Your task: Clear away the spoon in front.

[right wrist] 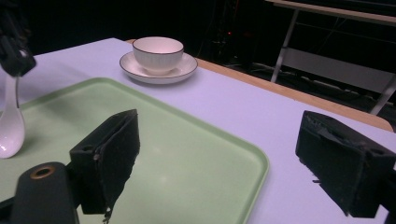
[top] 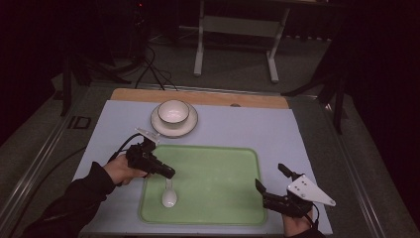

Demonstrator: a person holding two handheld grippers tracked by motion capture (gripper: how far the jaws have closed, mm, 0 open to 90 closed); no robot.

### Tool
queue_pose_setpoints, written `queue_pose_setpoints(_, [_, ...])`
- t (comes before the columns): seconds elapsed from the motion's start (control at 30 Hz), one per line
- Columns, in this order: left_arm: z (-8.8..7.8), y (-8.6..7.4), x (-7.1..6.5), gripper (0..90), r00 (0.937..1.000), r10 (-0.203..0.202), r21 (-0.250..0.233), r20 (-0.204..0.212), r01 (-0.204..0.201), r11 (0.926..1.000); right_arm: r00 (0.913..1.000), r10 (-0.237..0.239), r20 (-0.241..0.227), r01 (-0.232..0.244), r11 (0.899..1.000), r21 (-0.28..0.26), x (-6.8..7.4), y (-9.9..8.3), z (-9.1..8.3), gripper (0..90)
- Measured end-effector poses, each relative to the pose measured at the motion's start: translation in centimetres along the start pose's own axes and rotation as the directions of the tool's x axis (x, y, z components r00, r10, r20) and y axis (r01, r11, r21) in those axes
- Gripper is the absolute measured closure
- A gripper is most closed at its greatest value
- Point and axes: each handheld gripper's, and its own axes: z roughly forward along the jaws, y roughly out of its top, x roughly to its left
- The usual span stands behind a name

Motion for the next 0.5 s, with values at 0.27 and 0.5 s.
queue_pose_setpoints(0.27, [0.9,-1.0,1.8,75.3,0.9987,-0.020,-0.060,-0.047,0.017,0.9981,1.0000,0.003,-0.003,-0.003,1.000,0.005,0.0,0.0,0.1,13.4])
queue_pose_setpoints(0.5, [2.1,-1.9,3.4,70.9,0.9969,-0.050,-0.103,-0.060,0.044,0.9937,1.0000,0.002,-0.005,-0.002,1.000,0.009,0.0,0.0,0.1,13.4])
